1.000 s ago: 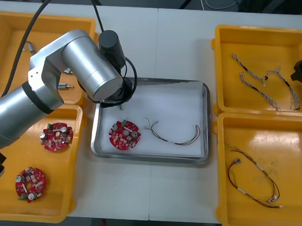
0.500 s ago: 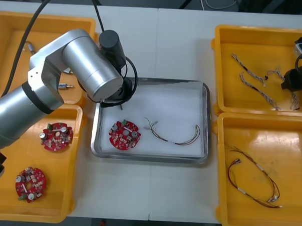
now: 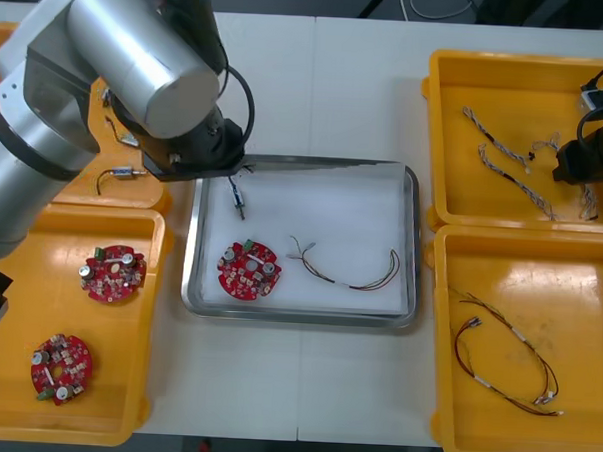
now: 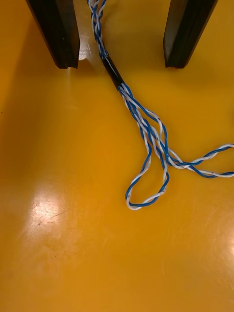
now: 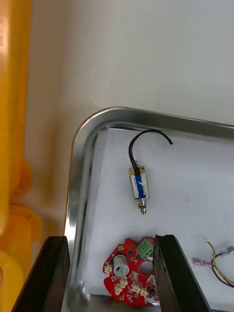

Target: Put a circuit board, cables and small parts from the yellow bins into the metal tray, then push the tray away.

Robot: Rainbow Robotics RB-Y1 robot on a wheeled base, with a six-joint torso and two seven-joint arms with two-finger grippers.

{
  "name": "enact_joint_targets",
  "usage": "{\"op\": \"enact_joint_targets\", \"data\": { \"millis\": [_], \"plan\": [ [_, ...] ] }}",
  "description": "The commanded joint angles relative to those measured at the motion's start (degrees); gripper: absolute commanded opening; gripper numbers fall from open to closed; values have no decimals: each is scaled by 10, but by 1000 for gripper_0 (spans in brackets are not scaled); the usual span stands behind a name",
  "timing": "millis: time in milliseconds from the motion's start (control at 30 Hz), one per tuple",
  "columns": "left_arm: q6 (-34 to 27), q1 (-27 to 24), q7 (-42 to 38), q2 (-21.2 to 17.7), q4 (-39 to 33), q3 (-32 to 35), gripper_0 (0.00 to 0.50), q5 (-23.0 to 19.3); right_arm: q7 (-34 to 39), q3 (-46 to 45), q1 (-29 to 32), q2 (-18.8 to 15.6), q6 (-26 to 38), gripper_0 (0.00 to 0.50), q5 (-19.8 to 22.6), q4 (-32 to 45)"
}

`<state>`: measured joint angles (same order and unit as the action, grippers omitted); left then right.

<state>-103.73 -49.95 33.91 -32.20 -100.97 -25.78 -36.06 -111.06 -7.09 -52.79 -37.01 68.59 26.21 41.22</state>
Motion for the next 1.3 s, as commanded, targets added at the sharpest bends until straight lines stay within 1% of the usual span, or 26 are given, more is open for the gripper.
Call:
{"op": "enact_joint_targets", "data": {
  "millis": [33,200,333,500,567,667,733,833,867,967,1000,1100,1133,1167,1200,1233,1300],
  "plan": [
    [-17,-32,111,-49,-19,76,500,-45,15,7,-13,-3,-2,500,-3,6],
    [-18,-33,167,-85,7,128,500,-63,18,-4,-5,-4,-2,500,-3,5],
    [-14,-39,232,-110,55,173,500,-65,16,-6,0,-7,-2,500,-4,5],
    [8,-60,289,-125,139,206,500,-50,13,-24,9,-13,-2,500,-2,5],
    [20,-67,304,-125,163,214,500,-40,11,-32,12,-15,-2,500,0,5],
    [56,-80,334,-125,219,227,500,-16,11,-55,16,-15,12,500,-1,5],
    [66,-82,340,-125,231,229,500,-11,11,-60,15,-16,17,500,-2,6],
    [129,-86,368,-125,292,238,500,5,13,-70,16,-16,24,500,-2,5],
    [137,-86,373,-125,300,238,500,7,13,-70,15,-16,23,500,-2,5],
    [193,-86,401,-125,349,241,500,33,14,-70,15,-16,24,500,-2,5],
    [203,-86,405,-125,358,241,500,36,14,-70,15,-16,24,500,-2,6],
    [265,-86,429,-125,410,241,500,39,15,-70,17,-15,23,496,1,6],
    [279,-86,436,-124,422,241,500,39,15,-70,18,-15,23,363,2,5],
    [294,-86,442,-122,435,241,500,38,15,-70,18,-15,23,147,4,5],
    [302,-86,444,-121,442,241,500,39,15,-70,19,-16,23,51,5,5],
    [318,-86,445,-117,453,241,500,39,15,-70,19,-16,23,0,8,6],
    [339,-86,447,-113,467,241,500,42,14,-70,20,-16,23,0,11,5]
  ]
}}
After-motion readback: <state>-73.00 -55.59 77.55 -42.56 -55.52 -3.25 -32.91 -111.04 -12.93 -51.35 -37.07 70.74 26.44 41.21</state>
